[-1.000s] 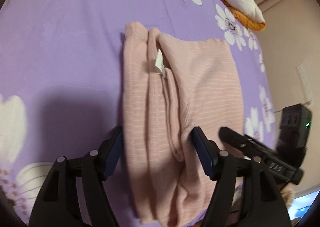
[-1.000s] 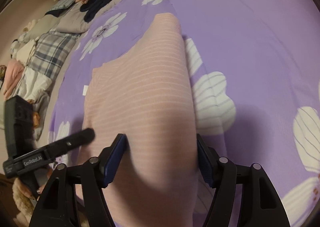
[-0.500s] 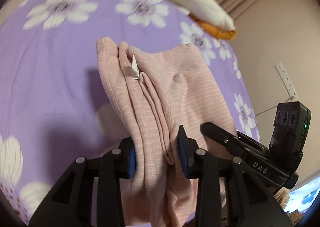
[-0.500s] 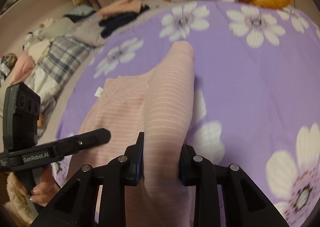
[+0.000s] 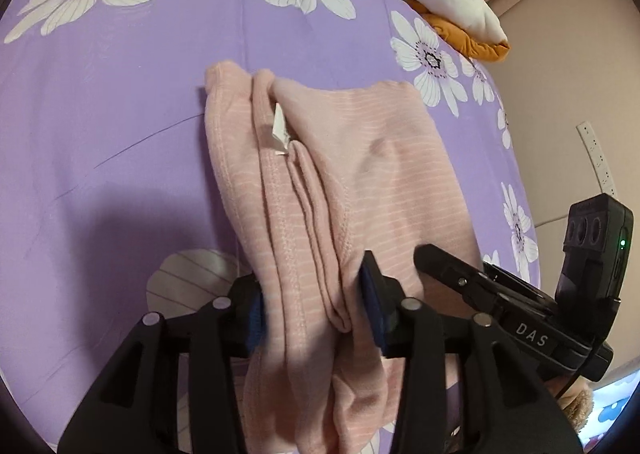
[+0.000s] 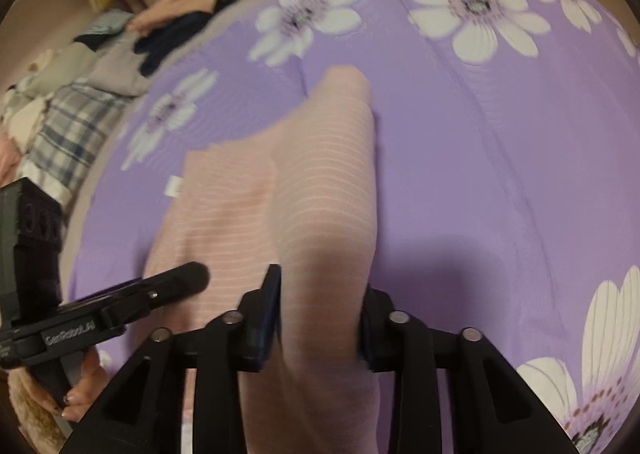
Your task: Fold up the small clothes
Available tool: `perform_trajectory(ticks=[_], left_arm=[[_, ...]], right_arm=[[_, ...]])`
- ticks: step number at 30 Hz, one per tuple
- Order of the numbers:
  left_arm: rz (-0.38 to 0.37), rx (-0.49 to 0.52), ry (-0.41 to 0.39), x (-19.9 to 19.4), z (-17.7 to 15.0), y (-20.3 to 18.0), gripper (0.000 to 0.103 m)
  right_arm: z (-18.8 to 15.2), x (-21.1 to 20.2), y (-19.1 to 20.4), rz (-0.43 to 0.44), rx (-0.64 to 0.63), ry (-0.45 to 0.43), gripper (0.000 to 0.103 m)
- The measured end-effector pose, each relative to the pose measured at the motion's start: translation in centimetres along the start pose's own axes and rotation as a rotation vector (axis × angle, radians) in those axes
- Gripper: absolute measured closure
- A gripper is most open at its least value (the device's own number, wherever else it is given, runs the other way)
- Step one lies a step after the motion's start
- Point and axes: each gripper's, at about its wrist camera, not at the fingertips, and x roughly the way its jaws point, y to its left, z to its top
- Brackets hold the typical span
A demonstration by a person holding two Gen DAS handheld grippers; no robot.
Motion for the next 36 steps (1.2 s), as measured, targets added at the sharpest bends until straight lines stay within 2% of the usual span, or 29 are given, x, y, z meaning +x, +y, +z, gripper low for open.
perform_trajectory(ticks=[2,3,5,6,7,8,11,14,16,25,28,36], left_arm=[[0.013,-0.006,-0.006,-0.7,0.0,-0.1,0.046],[0.015,-0.003,-0.023,-1.5,0.0,-0.3,0.042],[0.015,0.013,-0.079,-3.8,0.0,-1.2,0.023],[0.015,0.021,-0.106,-4.9,-0.1,-1.6,0.017],[0.015,0.032,-0.139,-6.2,-0.3,-2.0,0.004],[0.021,0.048,-0.167,-7.4,-0.5,-2.6,0.001],[0.043,0.105,-0.256,-11.4,-1.5,-4.1,0.001],[0.130,0.141,-0.334,-14.4,-2.8,-5.2,0.001],[0.162,0.145,-0.358,-15.6,-3.5,-5.4,0.001],[0.218,0.101,-0.342,-16.5,-6.4,-5.0,0.001],[0.206,0.098,-0.340,-16.7,-7.0,-5.1,0.001],[0.235,0.123,-0.329,-16.8,-8.3,-6.1,0.001]], right_arm=[[-0.1,-0.9,0.3,-0.036,-0.007,-0.018,0.042],[-0.1,-1.7,0.4,-0.051,-0.014,-0.042,0.038],[-0.1,-3.8,0.9,-0.059,-0.030,-0.095,0.027],[0.0,-5.0,1.1,-0.057,-0.038,-0.123,0.025],[0.0,-5.9,1.3,-0.056,-0.044,-0.148,0.021],[0.0,-6.7,1.4,-0.057,-0.050,-0.170,0.018],[-0.4,-9.6,2.3,-0.069,-0.080,-0.230,0.014],[-0.9,-11.7,3.0,-0.076,-0.094,-0.269,0.014],[-1.3,-12.8,3.4,-0.079,-0.092,-0.287,0.013],[-2.6,-13.3,4.4,-0.092,-0.108,-0.295,0.012],[-3.1,-13.4,4.5,-0.115,-0.108,-0.297,0.012],[-3.9,-14.0,4.2,-0.139,-0.083,-0.321,0.012]])
